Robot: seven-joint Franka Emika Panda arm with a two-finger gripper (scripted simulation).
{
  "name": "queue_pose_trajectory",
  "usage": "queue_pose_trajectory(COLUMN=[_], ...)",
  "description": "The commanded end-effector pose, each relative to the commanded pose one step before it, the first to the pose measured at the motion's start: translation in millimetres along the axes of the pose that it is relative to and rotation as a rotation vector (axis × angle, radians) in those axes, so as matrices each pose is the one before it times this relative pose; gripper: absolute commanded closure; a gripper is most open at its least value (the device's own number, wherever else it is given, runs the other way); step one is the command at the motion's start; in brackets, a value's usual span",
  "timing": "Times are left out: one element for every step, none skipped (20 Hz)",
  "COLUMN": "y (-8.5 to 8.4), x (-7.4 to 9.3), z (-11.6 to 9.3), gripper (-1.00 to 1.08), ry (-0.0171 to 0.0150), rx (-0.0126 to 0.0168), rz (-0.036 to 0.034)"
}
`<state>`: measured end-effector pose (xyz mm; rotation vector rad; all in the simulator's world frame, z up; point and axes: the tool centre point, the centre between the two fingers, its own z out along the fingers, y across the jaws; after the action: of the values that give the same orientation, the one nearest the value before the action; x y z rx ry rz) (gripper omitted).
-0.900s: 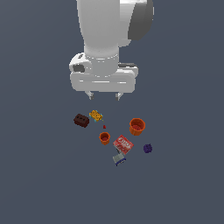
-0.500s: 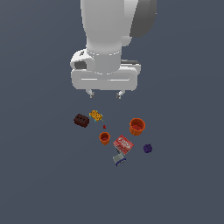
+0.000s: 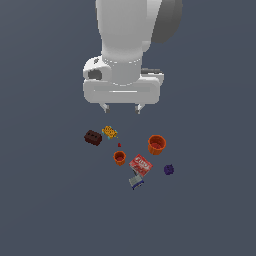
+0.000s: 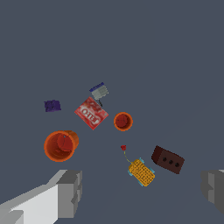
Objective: Pick up a designated object from a clutter of objects.
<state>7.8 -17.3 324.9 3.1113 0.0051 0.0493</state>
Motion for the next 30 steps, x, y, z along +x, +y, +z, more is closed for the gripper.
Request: queue_pose_trajectory(y=[-5.28, -2.76, -3.14, -3.45, -3.86, -4.24, -4.67, -5.06, -5.5, -5.9, -6.39, -6.84, -7.33, -7.72, -7.78, -7.89, -7.96, -8.06, -8.09, -8.18, -8.17, -7.86, -7.44, -7.06, -6.65, -6.24, -5.81, -5.38, -4.98, -4.53], x=[4.36, 2.45, 2.71, 2.94, 3.19, 3.41, 3.62, 3.81, 3.98, 4.14, 4.26, 4.36, 4.43, 4.4, 4.21, 4.0, 3.78, 3.57, 3.34, 3.12, 2.87, 2.52, 2.19, 1.89, 1.62, 1.37, 1.16, 0.96, 0.79, 0.65], z=[5.99, 3.22, 3.66, 4.07, 4.49, 4.93, 5.4, 5.9, 6.4, 6.92, 7.47, 8.03, 8.61, 9.07, 9.23, 9.37, 9.5, 9.63, 9.76, 9.89, 9.94, 9.61, 9.18, 8.75, 8.29, 7.82, 7.33, 6.83, 6.33, 5.81], gripper=[-0.92, -0.92, -0.92, -0.92, -0.92, -0.92, -0.92, -0.92, -0.92, -0.92, -0.92, -0.92, -0.92, -0.92, -0.92, -0.92, -0.92, -0.92, -0.92, -0.92, -0.92, -0.92, -0.92, -0.92, -0.92, -0.92, -0.92, -0.92, -0.92, -0.92], ry=[-0.00144, -0.00039, -0.00047, -0.00049, -0.00052, -0.00054, -0.00058, -0.00062, -0.00066, -0.00069, -0.00073, -0.00077, -0.00081, -0.00084, -0.00084, -0.00086, -0.00087, -0.00089, -0.0009, -0.00093, -0.00094, -0.00093, -0.0009, -0.00088, -0.00085, -0.00082, -0.00078, -0.00074, -0.0007, -0.00065], rx=[-0.00104, -0.00043, -0.0004, -0.0004, -0.00042, -0.00041, -0.00036, -0.00027, -0.00018, -0.00007, 0.00006, 0.00023, 0.00042, 0.00063, 0.00082, 0.00102, 0.0012, 0.0014, 0.00158, 0.00177, 0.00193, 0.00202, 0.00204, 0.00206, 0.00205, 0.00201, 0.00195, 0.00187, 0.00179, 0.00167], rz=[-0.00677, -0.00319, -0.00353, -0.00385, -0.00437, -0.00479, -0.00521, -0.00557, -0.00598, -0.00633, -0.0068, -0.00716, -0.00757, -0.00786, -0.00779, -0.00779, -0.00773, -0.00773, -0.0076, -0.00758, -0.00745, -0.00706, -0.00657, -0.00616, -0.00572, -0.00531, -0.00487, -0.00445, -0.0041, -0.00367])
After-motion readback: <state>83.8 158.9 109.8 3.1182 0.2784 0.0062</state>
